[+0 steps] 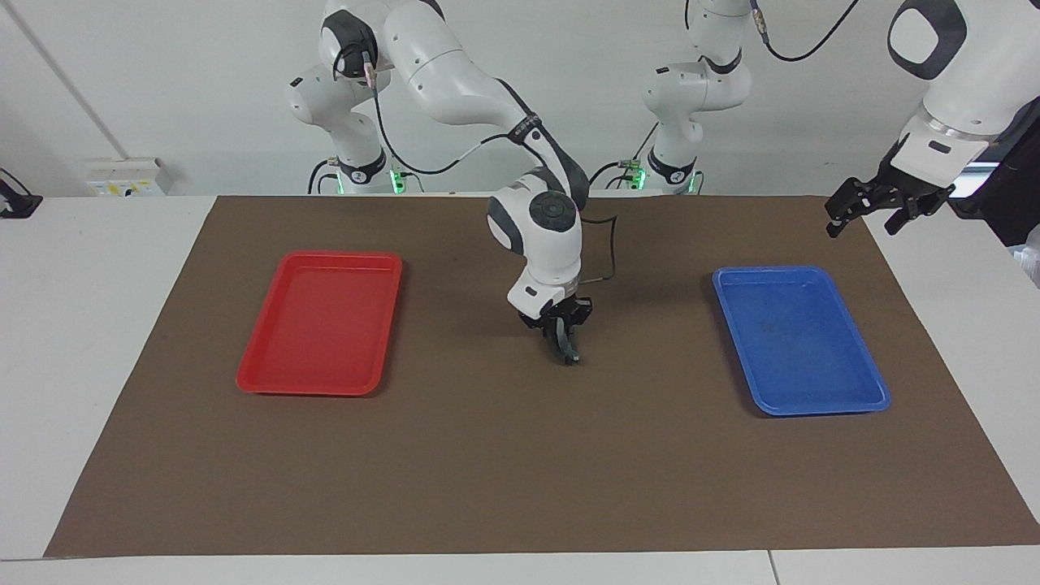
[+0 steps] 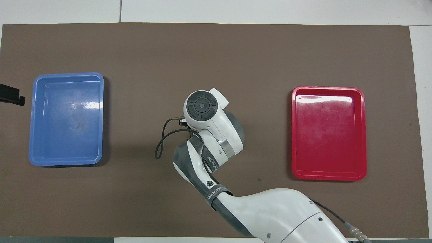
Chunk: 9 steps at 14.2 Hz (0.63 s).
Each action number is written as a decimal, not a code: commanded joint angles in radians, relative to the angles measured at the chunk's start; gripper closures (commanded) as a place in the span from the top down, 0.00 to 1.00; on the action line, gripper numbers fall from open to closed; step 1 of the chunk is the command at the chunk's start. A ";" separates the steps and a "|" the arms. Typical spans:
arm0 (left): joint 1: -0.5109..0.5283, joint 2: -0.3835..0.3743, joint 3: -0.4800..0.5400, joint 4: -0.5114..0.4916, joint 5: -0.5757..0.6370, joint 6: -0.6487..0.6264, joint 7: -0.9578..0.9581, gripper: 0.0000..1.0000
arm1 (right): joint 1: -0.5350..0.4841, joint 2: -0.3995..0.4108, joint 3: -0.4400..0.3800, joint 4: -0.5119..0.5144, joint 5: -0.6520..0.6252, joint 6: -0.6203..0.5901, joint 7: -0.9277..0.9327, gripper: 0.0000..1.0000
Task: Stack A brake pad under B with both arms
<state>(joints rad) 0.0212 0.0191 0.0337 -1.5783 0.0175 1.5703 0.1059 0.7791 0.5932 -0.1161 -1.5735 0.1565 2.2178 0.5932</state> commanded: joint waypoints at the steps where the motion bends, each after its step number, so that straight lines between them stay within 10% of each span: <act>1: 0.011 -0.004 -0.008 -0.025 -0.004 -0.029 0.003 1.00 | -0.003 -0.044 0.006 -0.054 0.023 0.020 -0.032 0.03; 3: 0.002 -0.021 -0.009 -0.057 -0.004 -0.021 -0.003 1.00 | 0.002 -0.050 0.006 -0.062 0.023 0.020 -0.032 0.22; 5: -0.001 -0.028 -0.009 -0.075 -0.004 -0.007 -0.012 1.00 | 0.009 -0.050 0.006 -0.060 0.018 0.020 -0.030 1.00; 9: -0.004 -0.028 -0.009 -0.080 -0.004 0.030 -0.011 1.00 | -0.024 -0.119 -0.029 -0.043 -0.030 0.000 -0.029 1.00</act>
<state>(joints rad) 0.0194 0.0205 0.0255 -1.6232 0.0175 1.5717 0.1040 0.7906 0.5508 -0.1230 -1.5919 0.1492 2.2198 0.5920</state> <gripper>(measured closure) 0.000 0.053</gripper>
